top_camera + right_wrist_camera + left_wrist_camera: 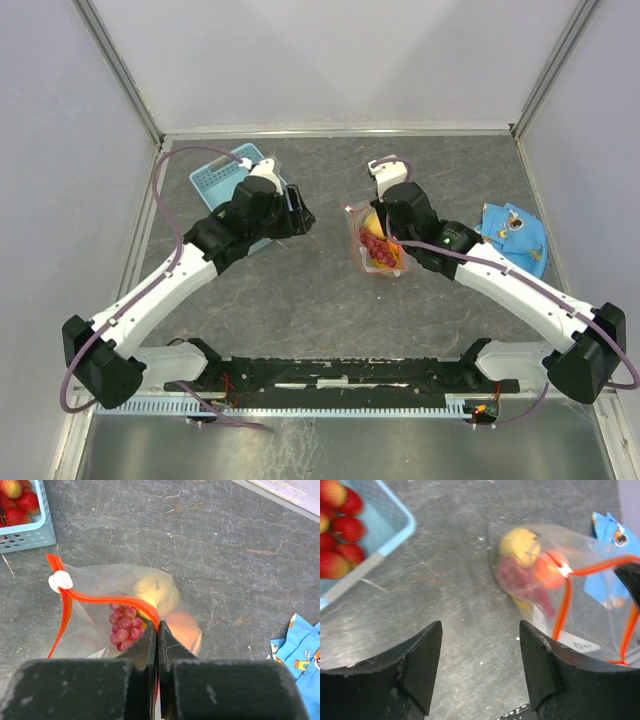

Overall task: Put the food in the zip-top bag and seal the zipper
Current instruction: Pick up the fake fruit from the bin.

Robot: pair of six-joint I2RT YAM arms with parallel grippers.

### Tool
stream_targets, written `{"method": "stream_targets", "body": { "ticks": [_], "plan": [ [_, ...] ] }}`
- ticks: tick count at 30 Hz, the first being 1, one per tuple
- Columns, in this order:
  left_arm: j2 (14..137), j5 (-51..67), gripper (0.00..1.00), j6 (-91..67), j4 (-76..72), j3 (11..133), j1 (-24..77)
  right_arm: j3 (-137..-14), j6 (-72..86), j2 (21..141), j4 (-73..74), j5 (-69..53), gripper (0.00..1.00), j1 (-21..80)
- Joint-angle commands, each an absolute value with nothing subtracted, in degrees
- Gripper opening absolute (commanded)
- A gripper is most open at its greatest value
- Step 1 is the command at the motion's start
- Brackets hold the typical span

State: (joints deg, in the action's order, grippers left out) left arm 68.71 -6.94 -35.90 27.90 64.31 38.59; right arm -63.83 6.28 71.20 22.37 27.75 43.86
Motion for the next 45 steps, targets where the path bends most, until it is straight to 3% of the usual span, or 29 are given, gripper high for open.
{"method": "stream_targets", "body": {
  "ticks": [1, 13, 30, 45],
  "plan": [
    [67.92, -9.51, 0.71, -32.55, 31.97, 67.14, 32.07, -63.13, 6.00, 69.36, 18.36, 29.23, 0.02, 43.68],
    [80.26, -9.45, 0.71, -29.60, 37.04, 70.91, 15.04, -61.57, 5.31, 69.14, 17.11, 28.74, 0.02, 43.59],
    [99.41, -13.28, 0.50, -25.55, 44.18, 77.59, 10.72, -57.41, 4.70, 67.03, 14.55, 28.08, 0.02, 43.42],
    [109.64, -13.09, 0.66, -28.45, 42.55, 80.22, 10.65, -55.86, 4.91, 66.84, 13.40, 27.17, 0.02, 43.18]
  ]
}}
